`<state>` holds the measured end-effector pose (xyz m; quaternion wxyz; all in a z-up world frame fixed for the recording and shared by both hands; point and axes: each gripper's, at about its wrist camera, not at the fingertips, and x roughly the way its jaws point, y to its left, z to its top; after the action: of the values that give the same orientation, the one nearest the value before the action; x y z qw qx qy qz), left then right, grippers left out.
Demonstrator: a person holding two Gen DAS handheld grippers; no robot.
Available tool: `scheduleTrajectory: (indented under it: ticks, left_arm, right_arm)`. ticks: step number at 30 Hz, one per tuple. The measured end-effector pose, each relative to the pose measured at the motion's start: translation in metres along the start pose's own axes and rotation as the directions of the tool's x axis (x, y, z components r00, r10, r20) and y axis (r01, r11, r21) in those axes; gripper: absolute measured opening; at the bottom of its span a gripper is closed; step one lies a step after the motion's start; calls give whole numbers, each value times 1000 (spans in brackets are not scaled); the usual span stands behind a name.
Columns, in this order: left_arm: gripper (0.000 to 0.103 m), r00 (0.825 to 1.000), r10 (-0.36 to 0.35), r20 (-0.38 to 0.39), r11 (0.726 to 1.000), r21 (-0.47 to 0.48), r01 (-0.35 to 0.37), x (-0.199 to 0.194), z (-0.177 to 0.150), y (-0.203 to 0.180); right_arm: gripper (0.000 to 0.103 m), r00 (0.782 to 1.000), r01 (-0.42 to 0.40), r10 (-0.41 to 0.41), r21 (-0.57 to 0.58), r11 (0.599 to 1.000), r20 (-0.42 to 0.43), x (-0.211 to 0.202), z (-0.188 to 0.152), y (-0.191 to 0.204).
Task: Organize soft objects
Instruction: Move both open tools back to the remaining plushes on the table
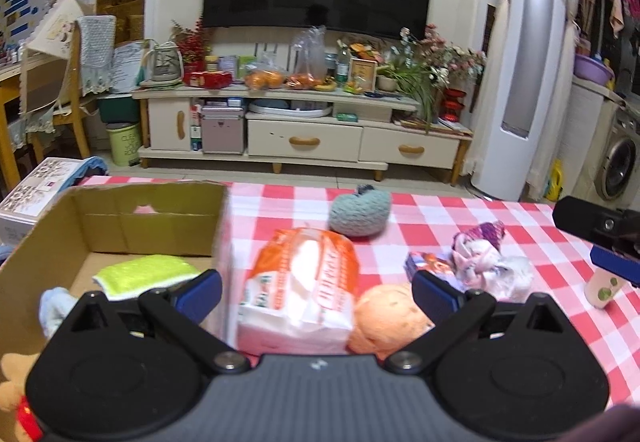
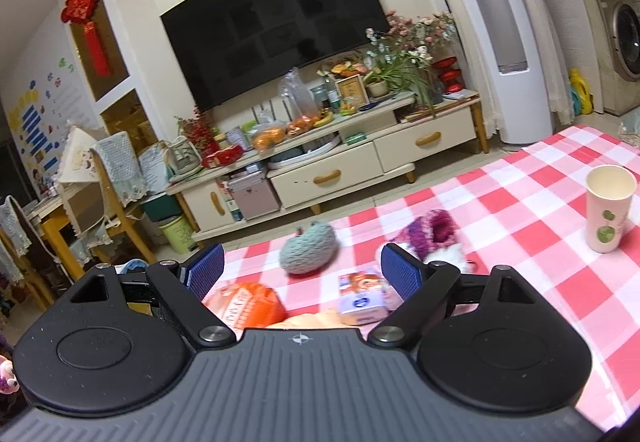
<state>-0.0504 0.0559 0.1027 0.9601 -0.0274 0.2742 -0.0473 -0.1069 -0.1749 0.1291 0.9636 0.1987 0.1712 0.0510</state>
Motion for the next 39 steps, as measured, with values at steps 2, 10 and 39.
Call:
scheduleTrajectory:
  ticks: [2, 10, 39]
  left_arm:
    - [101, 1000, -6, -4, 1000, 12, 6, 2, -1, -9]
    - [101, 999, -28, -24, 998, 51, 29, 12, -6, -38]
    - [102, 994, -20, -104, 983, 182, 39, 64, -35, -95]
  right_arm:
    - [103, 1000, 10, -10, 10, 1000, 1, -1, -2, -5]
    - [103, 998, 59, -59, 33, 998, 9, -2, -7, -14]
    - [103, 981, 136, -123, 74, 988, -152, 70, -26, -52]
